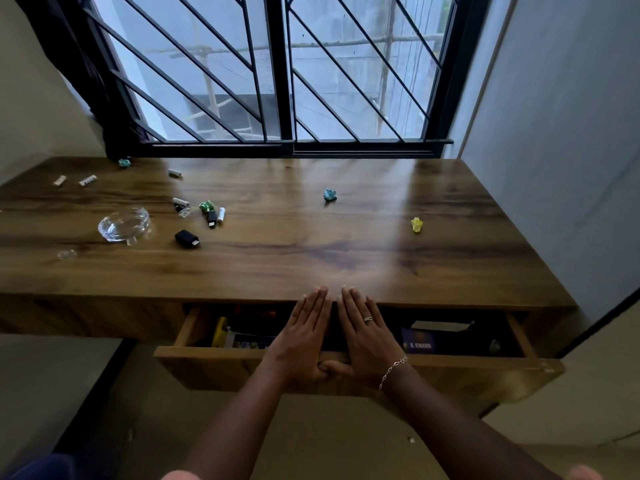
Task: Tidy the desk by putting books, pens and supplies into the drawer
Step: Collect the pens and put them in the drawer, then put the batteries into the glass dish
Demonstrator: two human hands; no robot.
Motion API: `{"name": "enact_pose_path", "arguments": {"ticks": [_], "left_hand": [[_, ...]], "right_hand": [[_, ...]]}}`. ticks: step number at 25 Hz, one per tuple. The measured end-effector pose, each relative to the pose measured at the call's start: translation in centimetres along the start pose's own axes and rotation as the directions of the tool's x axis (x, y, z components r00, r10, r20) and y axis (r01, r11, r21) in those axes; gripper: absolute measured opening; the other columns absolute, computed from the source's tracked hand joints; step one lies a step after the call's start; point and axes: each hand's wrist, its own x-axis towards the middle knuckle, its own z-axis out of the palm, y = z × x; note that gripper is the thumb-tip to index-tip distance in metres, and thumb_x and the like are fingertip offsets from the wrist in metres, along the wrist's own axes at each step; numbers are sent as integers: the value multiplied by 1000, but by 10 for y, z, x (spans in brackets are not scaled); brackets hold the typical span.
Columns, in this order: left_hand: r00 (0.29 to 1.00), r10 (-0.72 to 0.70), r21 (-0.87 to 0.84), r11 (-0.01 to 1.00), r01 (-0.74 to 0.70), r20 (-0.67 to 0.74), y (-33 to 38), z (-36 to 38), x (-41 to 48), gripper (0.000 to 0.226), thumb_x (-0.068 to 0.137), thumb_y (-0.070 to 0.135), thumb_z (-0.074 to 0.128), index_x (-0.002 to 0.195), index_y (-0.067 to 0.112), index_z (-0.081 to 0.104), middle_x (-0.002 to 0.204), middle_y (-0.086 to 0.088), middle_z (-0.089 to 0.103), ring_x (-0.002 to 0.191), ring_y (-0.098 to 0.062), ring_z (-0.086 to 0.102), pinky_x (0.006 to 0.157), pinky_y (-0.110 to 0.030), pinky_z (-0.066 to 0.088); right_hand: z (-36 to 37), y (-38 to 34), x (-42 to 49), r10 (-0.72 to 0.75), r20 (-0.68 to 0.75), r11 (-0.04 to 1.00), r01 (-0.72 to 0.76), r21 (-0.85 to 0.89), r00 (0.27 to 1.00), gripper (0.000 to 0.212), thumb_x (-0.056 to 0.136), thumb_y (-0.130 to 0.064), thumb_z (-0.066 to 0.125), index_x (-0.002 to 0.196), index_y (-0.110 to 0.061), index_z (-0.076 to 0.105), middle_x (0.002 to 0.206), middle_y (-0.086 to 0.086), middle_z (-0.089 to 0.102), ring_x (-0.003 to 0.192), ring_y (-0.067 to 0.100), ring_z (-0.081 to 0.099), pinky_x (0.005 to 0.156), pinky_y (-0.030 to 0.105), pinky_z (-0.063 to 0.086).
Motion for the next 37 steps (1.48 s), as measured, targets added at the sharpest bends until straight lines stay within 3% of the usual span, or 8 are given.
{"name": "enact_pose_path", "arguments": {"ticks": [5, 11, 20, 25, 30, 32, 34, 37], "left_hand": [[996, -93, 19, 995, 93, -3, -16, 4, 22, 105, 63, 75, 40, 137, 0, 32, 140, -17, 46, 131, -31, 40, 106, -45, 23], [980, -114, -53, 993, 106, -163, -21, -4, 35, 65, 63, 44, 65, 119, 18, 44, 123, -5, 60, 110, -20, 45, 85, -31, 30], [913, -223, -55, 975, 217, -341, -9, 5, 49, 28, 80, 24, 40, 107, 18, 48, 105, -3, 67, 95, -19, 46, 73, -32, 30], [944, -235, -105, 971, 216, -231, -10, 6, 47, 39, 78, 27, 42, 114, 15, 48, 114, -6, 66, 109, -19, 47, 83, -32, 33], [956, -292, -129, 949, 287, -17, -17, -19, 53, 65, 70, 30, 50, 133, 12, 48, 144, -7, 44, 133, -20, 43, 106, -37, 39], [961, -259, -129, 954, 270, 92, -22, -29, 57, 71, 86, 29, 50, 148, 15, 19, 158, -1, 8, 146, -14, 9, 118, -33, 9], [950, -245, -142, 951, 274, 194, -30, -33, 58, 74, 92, 38, 45, 150, 17, 5, 158, 1, -6, 146, -12, -5, 118, -33, -3], [938, -258, -190, 934, 304, 230, -43, -33, 54, 88, 81, 73, 14, 150, 21, 2, 158, 0, -7, 145, -13, -9, 119, -38, -6]], "right_hand": [[8, 16, 31, -44, -10, 999, 44, -3, 999, 100, 73, -79, 21, 126, 2, 46, 127, 21, 56, 121, 34, 52, 104, 44, 25], [21, 19, 54, -142, -289, 989, 147, -3, 947, 40, 78, -35, 37, 104, -7, 45, 102, 17, 66, 98, 34, 65, 82, 40, 54], [27, 27, 75, -249, -342, 965, 264, -3, 906, 29, 78, -22, 40, 103, -10, 47, 93, 12, 67, 94, 32, 66, 84, 36, 53], [17, 23, 81, -192, -105, 981, 195, 19, 976, 48, 78, -24, 35, 107, -5, 68, 117, 17, 64, 110, 30, 62, 89, 40, 52], [-3, 29, 89, -124, 193, 991, 112, 73, 973, 72, 78, -58, 25, 111, -11, 69, 121, 8, 64, 112, 19, 62, 89, 33, 51], [-10, 31, 95, -100, 182, 994, 90, 62, 978, 103, 76, -75, -6, 132, -9, 51, 143, 6, 43, 130, 18, 45, 108, 31, 32], [-9, 34, 99, -131, 215, 986, 105, 130, 968, 131, 45, -81, -35, 148, -15, 13, 153, -5, 0, 145, 14, 6, 117, 33, 3], [-14, 28, 105, -79, 247, 989, 45, 141, 966, 138, 33, -78, -45, 149, -22, 5, 156, -1, -5, 145, 16, -5, 111, 31, -10]]}}
